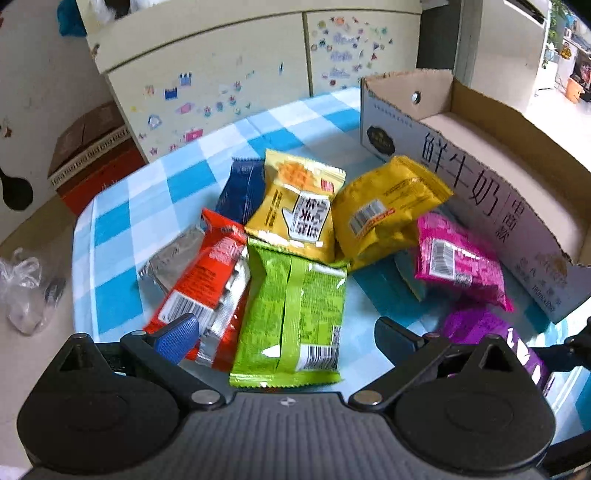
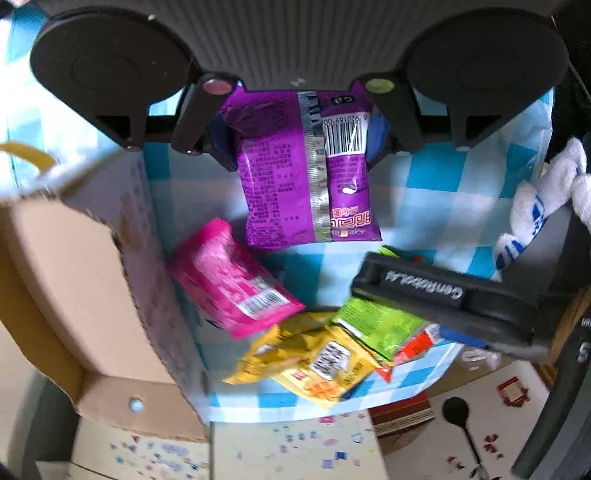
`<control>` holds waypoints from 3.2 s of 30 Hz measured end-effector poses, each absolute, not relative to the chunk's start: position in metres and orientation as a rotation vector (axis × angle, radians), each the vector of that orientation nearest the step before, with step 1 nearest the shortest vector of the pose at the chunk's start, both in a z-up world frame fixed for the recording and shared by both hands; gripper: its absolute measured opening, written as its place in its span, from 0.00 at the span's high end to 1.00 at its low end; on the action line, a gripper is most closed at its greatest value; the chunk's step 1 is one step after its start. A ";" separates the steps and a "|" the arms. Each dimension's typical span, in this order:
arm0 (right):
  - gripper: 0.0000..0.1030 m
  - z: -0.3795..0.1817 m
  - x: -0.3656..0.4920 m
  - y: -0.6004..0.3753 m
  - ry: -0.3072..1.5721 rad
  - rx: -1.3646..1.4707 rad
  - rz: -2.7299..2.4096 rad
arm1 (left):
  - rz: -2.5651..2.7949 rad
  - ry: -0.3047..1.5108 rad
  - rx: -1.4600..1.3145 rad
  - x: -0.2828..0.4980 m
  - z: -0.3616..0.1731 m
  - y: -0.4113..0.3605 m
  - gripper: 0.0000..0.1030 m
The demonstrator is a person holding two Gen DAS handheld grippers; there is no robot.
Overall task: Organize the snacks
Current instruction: 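Grasp the green snack bag with the left gripper while the right gripper holds the purple bag, then carry both bags into the cardboard box and open both grippers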
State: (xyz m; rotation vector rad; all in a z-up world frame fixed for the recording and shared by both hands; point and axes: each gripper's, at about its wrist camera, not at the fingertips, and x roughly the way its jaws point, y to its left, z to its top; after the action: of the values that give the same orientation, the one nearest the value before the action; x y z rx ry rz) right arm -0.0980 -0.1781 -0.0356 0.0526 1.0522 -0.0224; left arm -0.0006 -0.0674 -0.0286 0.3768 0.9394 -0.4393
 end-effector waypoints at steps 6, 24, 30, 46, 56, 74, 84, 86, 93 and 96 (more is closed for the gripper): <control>0.31 -0.038 -0.099 -0.175 1.061 0.048 -0.032 | -0.364 0.919 0.401 0.000 -0.036 -0.073 0.00; 0.29 -0.042 -0.091 -0.171 1.048 0.033 -0.026 | -0.268 0.896 0.351 0.003 -0.032 -0.067 0.31; 0.32 -0.039 -0.094 -0.177 1.033 0.085 -0.003 | -0.262 0.945 0.185 0.002 -0.023 -0.045 0.38; 0.32 -0.024 -0.102 -0.179 0.977 0.144 0.059 | -0.178 0.926 0.011 -0.042 -0.018 -0.015 0.39; 0.32 -0.012 -0.104 -0.177 0.932 0.144 0.081 | -0.144 0.918 -0.055 -0.060 -0.012 -0.006 0.39; 0.32 0.031 -0.112 -0.189 0.829 0.143 0.110 | -0.125 0.889 -0.050 -0.080 0.019 -0.024 0.39; 0.32 0.062 -0.114 -0.229 0.747 0.187 0.030 | -0.199 0.857 -0.008 -0.079 0.044 -0.067 0.39; 0.32 0.066 -0.114 -0.238 0.733 0.202 0.010 | -0.216 0.854 -0.006 -0.077 0.048 -0.076 0.39; 0.32 0.074 -0.115 -0.269 0.714 0.252 -0.065 | -0.263 0.849 -0.004 -0.069 0.056 -0.108 0.39; 0.32 0.077 -0.117 -0.281 0.707 0.272 -0.091 | -0.285 0.848 -0.002 -0.065 0.057 -0.123 0.39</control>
State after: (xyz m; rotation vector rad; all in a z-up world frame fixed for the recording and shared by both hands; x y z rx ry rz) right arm -0.1173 -0.2815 0.0766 0.2718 0.7069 -0.0913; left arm -0.0649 -0.1229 0.0570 -0.0022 0.8483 -0.2853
